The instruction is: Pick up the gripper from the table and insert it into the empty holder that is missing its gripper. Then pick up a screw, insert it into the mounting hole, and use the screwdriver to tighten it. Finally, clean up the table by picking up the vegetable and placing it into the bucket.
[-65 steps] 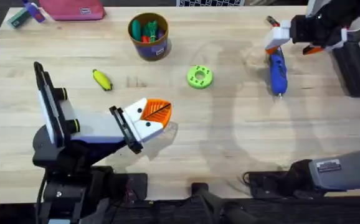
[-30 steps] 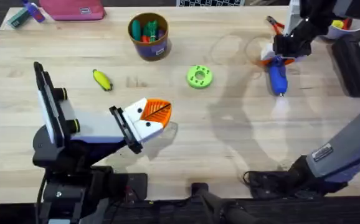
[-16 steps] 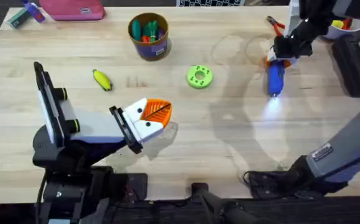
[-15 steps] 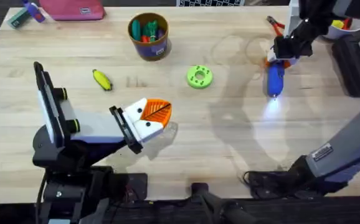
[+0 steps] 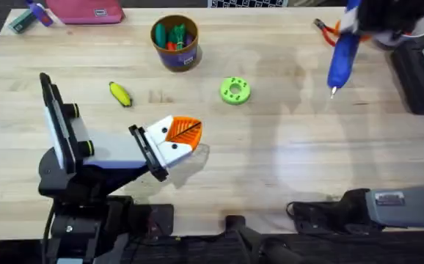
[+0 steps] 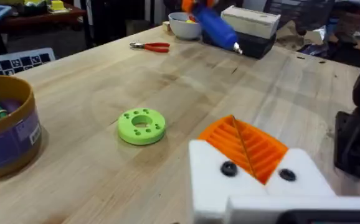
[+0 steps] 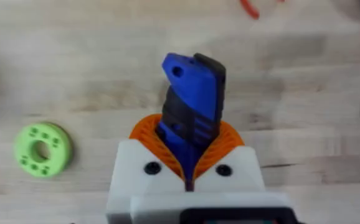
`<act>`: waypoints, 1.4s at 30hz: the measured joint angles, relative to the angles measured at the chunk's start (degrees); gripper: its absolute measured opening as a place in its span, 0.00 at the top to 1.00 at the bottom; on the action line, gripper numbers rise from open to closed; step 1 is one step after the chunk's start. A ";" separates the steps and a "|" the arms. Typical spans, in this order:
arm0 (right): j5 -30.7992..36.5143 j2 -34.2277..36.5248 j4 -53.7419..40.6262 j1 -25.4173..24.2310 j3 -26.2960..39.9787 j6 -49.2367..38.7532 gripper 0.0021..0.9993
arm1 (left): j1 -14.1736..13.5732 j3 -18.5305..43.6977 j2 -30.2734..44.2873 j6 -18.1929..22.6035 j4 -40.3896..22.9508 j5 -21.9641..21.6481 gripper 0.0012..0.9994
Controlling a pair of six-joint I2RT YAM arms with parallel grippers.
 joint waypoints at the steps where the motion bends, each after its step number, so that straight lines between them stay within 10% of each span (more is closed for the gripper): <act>1: -0.33 -2.66 0.55 0.20 0.00 0.58 0.98 | 0.00 0.00 0.00 0.00 0.00 0.00 0.99; 16: -12.36 -24.66 18.11 13.87 0.00 5.93 0.98 | 0.00 0.00 0.00 0.00 0.00 0.00 0.99; 30: -22.97 -26.04 55.52 33.23 -12.79 15.79 0.98 | 0.00 0.00 0.00 0.05 0.00 0.00 0.99; 42: -44.80 -22.43 80.78 35.43 -22.68 21.70 0.98 | 0.00 0.00 0.00 0.07 -0.02 0.00 0.99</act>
